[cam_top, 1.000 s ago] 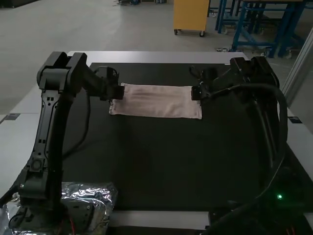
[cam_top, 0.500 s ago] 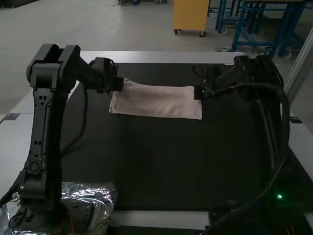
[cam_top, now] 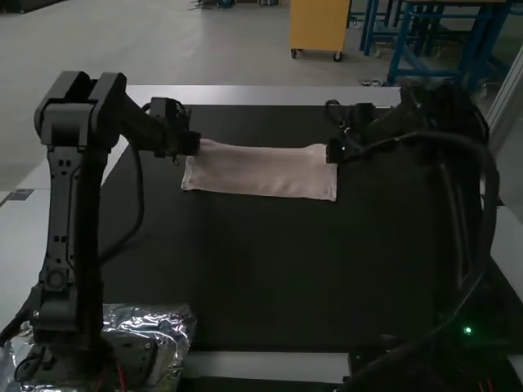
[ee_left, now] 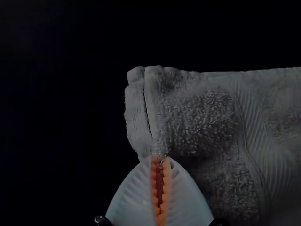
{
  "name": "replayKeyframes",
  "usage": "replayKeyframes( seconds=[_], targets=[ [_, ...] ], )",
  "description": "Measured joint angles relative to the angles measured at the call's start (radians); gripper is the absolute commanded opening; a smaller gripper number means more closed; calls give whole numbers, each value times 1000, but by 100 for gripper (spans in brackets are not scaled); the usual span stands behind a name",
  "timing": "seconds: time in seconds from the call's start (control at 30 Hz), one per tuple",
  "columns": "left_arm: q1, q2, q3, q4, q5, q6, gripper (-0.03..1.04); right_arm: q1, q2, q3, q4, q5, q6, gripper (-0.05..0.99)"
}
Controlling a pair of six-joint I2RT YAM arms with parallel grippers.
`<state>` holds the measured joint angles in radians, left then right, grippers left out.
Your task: Fold the towel.
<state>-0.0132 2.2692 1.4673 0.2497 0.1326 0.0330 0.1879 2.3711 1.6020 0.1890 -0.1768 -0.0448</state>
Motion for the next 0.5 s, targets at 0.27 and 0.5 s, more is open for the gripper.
replayKeyframes(
  seconds=[0.27, 0.5],
  targets=[
    [11, -72, -50, -6, 21, 19, 2, 0, -99, -82, 3, -16, 0, -2],
    [13, -142, -125, -10, 28, 34, 2, 0, -165, -174, 3, -34, 11, -2]
  ],
)
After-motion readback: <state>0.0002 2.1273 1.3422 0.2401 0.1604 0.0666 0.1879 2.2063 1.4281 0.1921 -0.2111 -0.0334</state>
